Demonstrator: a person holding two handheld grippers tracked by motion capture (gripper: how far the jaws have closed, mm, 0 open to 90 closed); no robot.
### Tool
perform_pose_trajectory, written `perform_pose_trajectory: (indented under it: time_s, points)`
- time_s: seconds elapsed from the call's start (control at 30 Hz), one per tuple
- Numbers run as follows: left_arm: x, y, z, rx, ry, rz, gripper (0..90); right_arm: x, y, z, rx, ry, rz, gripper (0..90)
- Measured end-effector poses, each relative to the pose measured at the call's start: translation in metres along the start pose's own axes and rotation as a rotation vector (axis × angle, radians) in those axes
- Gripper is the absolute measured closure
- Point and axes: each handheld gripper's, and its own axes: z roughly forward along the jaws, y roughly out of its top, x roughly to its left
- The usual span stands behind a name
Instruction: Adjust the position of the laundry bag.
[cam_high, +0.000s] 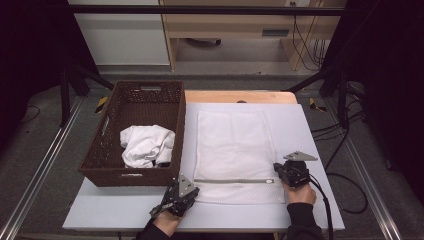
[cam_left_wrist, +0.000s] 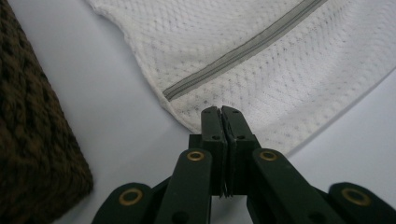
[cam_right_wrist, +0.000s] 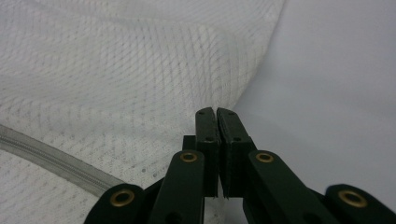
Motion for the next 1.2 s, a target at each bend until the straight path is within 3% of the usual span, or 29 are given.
perform_pose_trajectory:
  time_s: [0.13, 0.23, 0.33, 0.47, 0.6, 0.8, 0.9, 0.97, 1.0, 1.1, 1.13, 1.2]
  points:
    - [0.003, 0.003, 0.005, -0.012, -0.009, -0.028, 87.4, -0.004, -0.001, 0.004, 0.006, -0.024, -0.007, 87.5]
    - [0.001, -0.002, -0.002, -0.017, -0.027, -0.026, 86.5, -0.001, -0.001, 0.007, 0.006, -0.053, -0.018, 68.5]
    - [0.000, -0.003, -0.006, -0.031, -0.042, -0.018, 83.7, 0.001, -0.001, 0.001, -0.016, -0.054, -0.027, 53.9]
    - [0.001, -0.002, -0.010, -0.066, -0.061, -0.029, 74.2, 0.007, -0.006, -0.021, -0.065, -0.051, -0.055, 49.1]
    - [0.000, -0.002, -0.011, -0.068, -0.061, -0.029, 68.9, 0.008, -0.014, -0.035, -0.060, -0.038, -0.014, 50.4]
    - [0.001, -0.006, -0.006, -0.025, -0.048, -0.045, 69.0, 0.012, -0.041, -0.047, 0.019, -0.005, 0.060, 54.3]
    - [0.000, -0.007, -0.003, -0.017, -0.053, -0.054, 72.2, 0.013, -0.045, -0.047, 0.031, 0.011, 0.058, 58.6]
    - [-0.002, -0.006, -0.004, -0.016, -0.047, -0.040, 77.0, 0.017, -0.046, -0.043, 0.052, 0.008, 0.057, 61.7]
    - [-0.004, -0.006, -0.003, -0.020, -0.038, -0.036, 78.9, 0.020, -0.046, -0.043, 0.056, -0.014, 0.026, 67.7]
    - [-0.006, -0.006, -0.003, -0.018, -0.032, -0.023, 85.4, 0.022, -0.045, -0.042, 0.057, -0.029, 0.017, 75.0]
    - [-0.008, -0.006, -0.003, -0.018, -0.028, -0.015, 86.5, 0.022, -0.045, -0.042, 0.052, -0.012, 0.013, 84.6]
    - [-0.008, -0.006, -0.003, -0.025, -0.031, -0.018, 87.0, 0.020, -0.045, -0.043, 0.047, 0.009, 0.013, 87.9]
